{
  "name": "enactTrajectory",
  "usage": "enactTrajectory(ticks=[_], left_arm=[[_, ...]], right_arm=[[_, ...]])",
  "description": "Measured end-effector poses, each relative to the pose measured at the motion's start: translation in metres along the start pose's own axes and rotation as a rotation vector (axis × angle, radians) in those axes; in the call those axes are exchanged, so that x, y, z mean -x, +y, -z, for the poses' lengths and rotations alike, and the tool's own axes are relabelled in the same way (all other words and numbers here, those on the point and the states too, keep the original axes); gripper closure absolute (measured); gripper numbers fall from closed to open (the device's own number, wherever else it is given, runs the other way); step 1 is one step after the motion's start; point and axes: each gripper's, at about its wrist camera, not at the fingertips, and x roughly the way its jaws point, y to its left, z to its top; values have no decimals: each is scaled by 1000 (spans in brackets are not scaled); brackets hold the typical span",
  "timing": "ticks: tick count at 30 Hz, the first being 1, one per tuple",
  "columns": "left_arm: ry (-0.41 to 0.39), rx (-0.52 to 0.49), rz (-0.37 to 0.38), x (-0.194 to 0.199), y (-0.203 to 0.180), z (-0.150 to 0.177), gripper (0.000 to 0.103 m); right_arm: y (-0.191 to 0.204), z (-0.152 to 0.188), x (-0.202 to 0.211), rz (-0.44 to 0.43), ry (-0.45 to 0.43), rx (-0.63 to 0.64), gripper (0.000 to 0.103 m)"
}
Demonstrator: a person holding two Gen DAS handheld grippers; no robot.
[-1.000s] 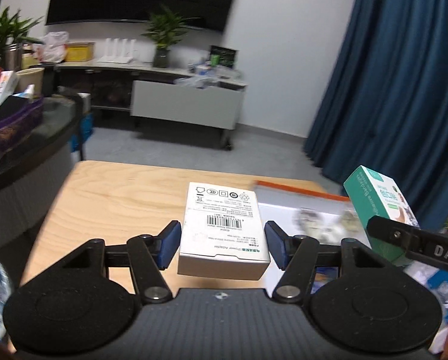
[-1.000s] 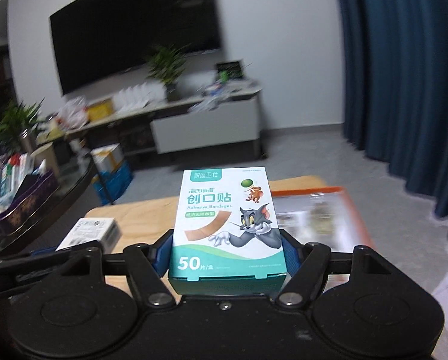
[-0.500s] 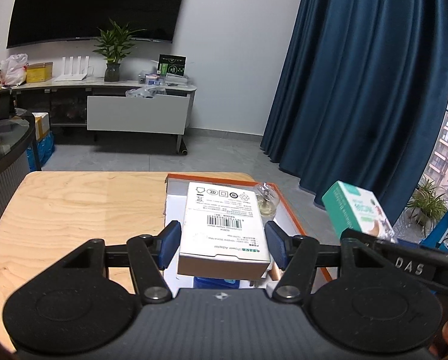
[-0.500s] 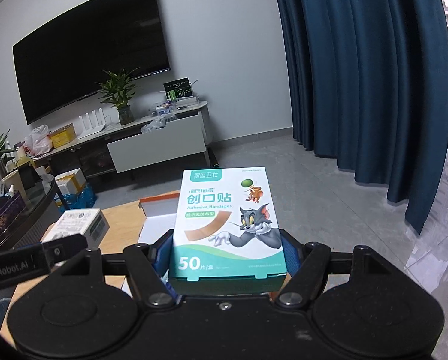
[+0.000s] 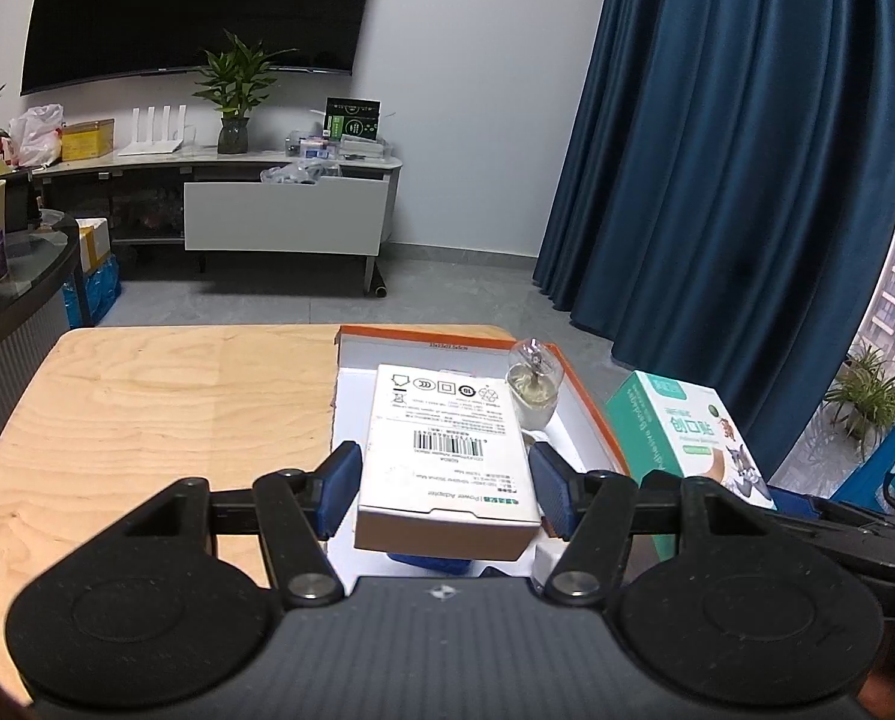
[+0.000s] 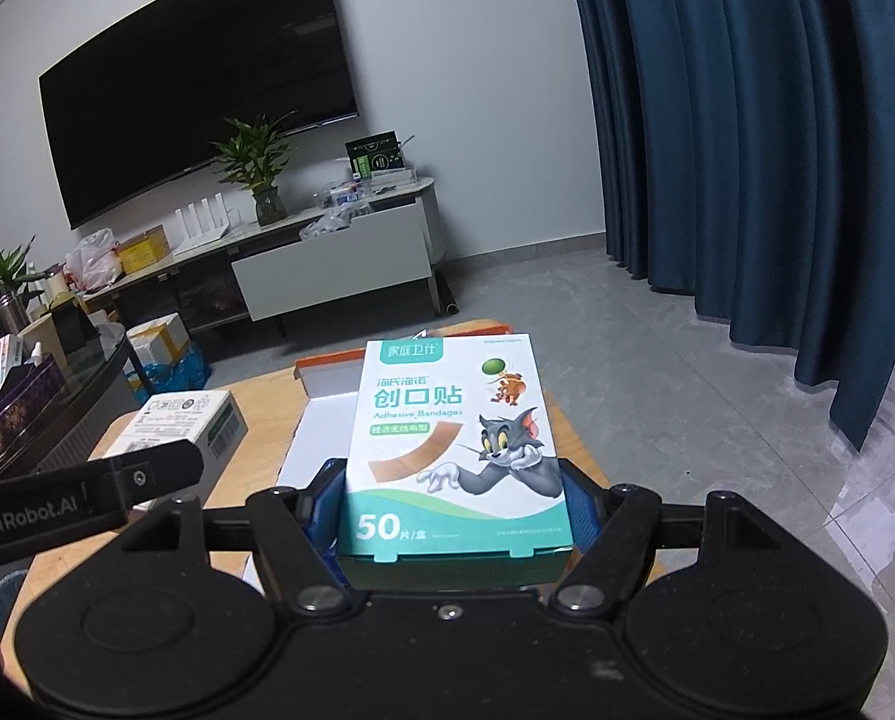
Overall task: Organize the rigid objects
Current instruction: 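Carry the green bandage box and white product box over the white box, then lower the white product box with left tool while right tool lowers green bandage box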
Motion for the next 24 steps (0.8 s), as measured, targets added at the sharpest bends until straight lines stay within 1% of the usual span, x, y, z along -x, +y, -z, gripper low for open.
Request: enactTrajectory(ticks=[6,15,19,21,24], left_arm=[[11,-2,-9,1,-2,5,41],[26,-2,-2,-2,-1,9,41],[35,14,1,-4,4,10,40],[31,12,-3,-5,3,9,41],[30,15,-4,-5,4,9,41]], right_arm=[[-1,-2,-3,5,4,-5,19],[2,1,-6,6,9,7,19],[-1,2,-5,-1,-2,2,19],[-2,1,-1,5,-20,-3,19],[-5,-5,4,-12,-36,-17,19]])
